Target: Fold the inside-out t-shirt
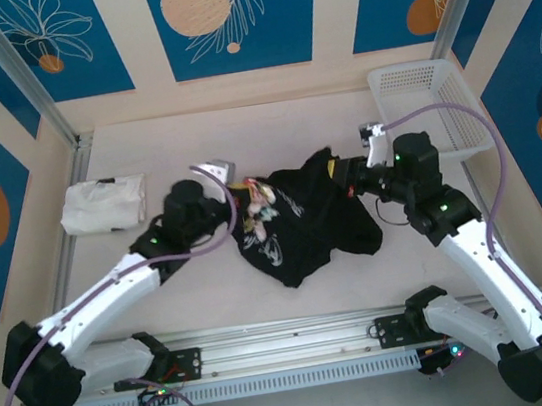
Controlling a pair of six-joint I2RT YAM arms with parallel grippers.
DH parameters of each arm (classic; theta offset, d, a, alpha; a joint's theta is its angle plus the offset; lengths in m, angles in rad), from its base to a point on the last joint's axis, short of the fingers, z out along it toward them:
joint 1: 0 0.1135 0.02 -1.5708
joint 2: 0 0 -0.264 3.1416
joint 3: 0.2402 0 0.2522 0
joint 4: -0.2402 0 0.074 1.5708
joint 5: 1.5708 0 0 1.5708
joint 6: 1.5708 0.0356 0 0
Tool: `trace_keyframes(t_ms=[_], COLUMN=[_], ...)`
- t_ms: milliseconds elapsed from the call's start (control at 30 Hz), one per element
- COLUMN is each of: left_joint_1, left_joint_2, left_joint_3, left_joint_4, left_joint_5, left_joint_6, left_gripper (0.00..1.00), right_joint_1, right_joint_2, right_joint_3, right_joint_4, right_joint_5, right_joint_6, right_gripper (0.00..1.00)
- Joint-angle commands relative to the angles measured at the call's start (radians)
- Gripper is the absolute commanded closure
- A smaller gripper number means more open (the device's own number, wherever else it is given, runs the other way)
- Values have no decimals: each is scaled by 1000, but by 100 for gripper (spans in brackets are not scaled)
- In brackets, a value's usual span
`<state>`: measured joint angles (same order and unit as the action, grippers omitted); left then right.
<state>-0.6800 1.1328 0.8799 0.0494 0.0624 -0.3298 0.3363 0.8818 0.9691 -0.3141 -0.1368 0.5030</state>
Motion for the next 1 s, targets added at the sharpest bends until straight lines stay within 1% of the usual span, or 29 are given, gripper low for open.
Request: trace_keyframes(t_ms=[0, 100, 300, 367, 467, 567, 633, 700, 800, 900, 967], left_joint_1=[55, 89, 127, 137, 151, 155, 156, 156, 156, 156, 156], left_joint_2=[-46, -63, -94, -97, -94, -86, -73, -50, 5, 93, 206], left_joint_3=[115, 227, 388, 430, 483, 502, 507, 514, 500, 422, 393], left_joint_4=[-95, -172, -252, -271, -302, -314, -322, -325, -320, -241, -169], left_joint_5=[7, -15, -74, -98, -122, -126, -127, -108, -51, -17, -30], left_joint_6=[72, 122, 207, 234, 253, 261, 259, 244, 204, 155, 126], left_gripper=[100, 100, 100, 100, 100, 100, 100, 100, 100, 100, 100], right_joint_1=[-6, -6, -6, -6, -7, -13, -17, -18, -18, -18, -29], right_joint_2=[9, 29, 39, 39, 37, 30, 28, 27, 31, 47, 80], right_joint_3=[102, 182, 277, 302, 337, 353, 358, 351, 301, 220, 148], right_joint_4=[79, 88, 104, 90, 36, -7, -26, -26, 5, 17, 40], right_joint_5=[-97, -127, -167, -158, -108, -47, -29, -28, -64, -42, 35], right_joint_6=[30, 26, 13, -11, -66, -109, -124, -120, -75, -45, -51], right_gripper=[100, 100, 100, 100, 100, 100, 100, 100, 100, 100, 100])
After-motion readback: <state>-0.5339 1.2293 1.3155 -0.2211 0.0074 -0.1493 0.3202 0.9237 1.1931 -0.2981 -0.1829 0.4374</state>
